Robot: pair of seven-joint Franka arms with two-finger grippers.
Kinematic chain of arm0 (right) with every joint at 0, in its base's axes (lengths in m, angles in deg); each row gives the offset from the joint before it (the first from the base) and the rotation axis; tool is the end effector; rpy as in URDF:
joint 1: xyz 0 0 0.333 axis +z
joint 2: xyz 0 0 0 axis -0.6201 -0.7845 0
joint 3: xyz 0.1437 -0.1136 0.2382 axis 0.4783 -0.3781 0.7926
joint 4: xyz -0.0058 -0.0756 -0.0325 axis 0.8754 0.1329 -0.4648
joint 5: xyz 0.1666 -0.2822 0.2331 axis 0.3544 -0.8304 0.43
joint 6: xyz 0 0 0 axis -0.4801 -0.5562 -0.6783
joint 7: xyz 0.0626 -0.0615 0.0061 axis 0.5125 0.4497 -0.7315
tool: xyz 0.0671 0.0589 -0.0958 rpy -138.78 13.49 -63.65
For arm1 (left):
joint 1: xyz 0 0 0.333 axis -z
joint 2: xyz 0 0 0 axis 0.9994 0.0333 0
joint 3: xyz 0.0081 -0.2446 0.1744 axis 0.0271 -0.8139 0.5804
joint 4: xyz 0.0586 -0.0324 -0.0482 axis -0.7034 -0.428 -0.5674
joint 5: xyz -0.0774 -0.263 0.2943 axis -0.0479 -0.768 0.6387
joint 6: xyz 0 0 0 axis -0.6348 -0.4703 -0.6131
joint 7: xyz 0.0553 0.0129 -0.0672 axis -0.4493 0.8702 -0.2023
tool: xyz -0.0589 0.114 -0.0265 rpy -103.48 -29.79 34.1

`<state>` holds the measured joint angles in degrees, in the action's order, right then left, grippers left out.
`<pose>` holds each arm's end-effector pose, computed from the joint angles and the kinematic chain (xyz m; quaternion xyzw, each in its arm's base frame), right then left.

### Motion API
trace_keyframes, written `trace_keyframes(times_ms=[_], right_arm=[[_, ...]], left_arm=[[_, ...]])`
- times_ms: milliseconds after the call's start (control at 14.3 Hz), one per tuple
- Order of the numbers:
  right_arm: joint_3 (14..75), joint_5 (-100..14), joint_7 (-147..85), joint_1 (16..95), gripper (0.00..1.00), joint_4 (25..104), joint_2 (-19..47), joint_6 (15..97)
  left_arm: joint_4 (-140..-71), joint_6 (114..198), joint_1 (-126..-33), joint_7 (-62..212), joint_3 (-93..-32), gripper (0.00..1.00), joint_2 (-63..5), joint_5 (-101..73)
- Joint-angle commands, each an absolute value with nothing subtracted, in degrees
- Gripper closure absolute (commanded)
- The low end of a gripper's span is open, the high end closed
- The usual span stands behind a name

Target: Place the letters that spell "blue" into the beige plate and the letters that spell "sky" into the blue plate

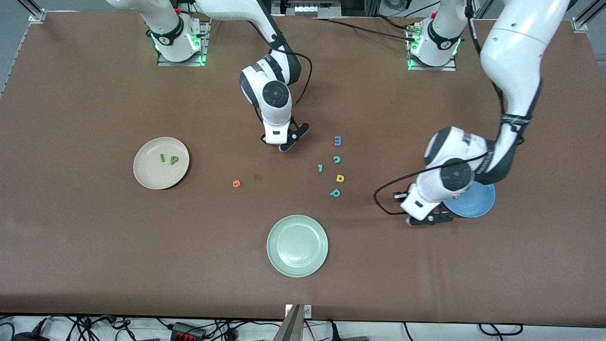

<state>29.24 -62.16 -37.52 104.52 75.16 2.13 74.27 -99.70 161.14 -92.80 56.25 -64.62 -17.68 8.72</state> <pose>0.4171 0.4365 0.1303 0.9150 0.3973 -0.0660 0.0223 0.6556 -0.1489 0.2103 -0.9979 -0.0417 0.0492 0.0110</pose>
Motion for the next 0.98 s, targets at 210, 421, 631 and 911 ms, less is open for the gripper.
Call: trace_keyframes(times_ms=[210, 421, 631, 911], right_arm=[[29.02, -62.65, -39.36, 104.16, 0.8, 75.38, 2.06, 74.54], [28.76, -62.56, -39.28, 103.98, 0.85, 75.03, 2.23, 74.45], [28.06, -62.47, -39.28, 101.88, 0.87, 73.62, 3.02, 74.01], [22.19, -62.38, -38.31, 100.82, 0.87, 72.75, 4.08, 73.66]], left_arm=[[-104.29, 152.04, -102.23, 68.97, -65.26, 0.83, -21.65, 15.96], [-106.68, 152.66, -104.43, 69.77, -65.18, 0.79, -21.13, 16.05], [-105.9, 152.84, -104.88, 69.77, -65.26, 0.0, -20.33, 16.05], [-103.18, 152.75, -104.35, 69.77, -65.35, 0.0, -20.42, 16.05]])
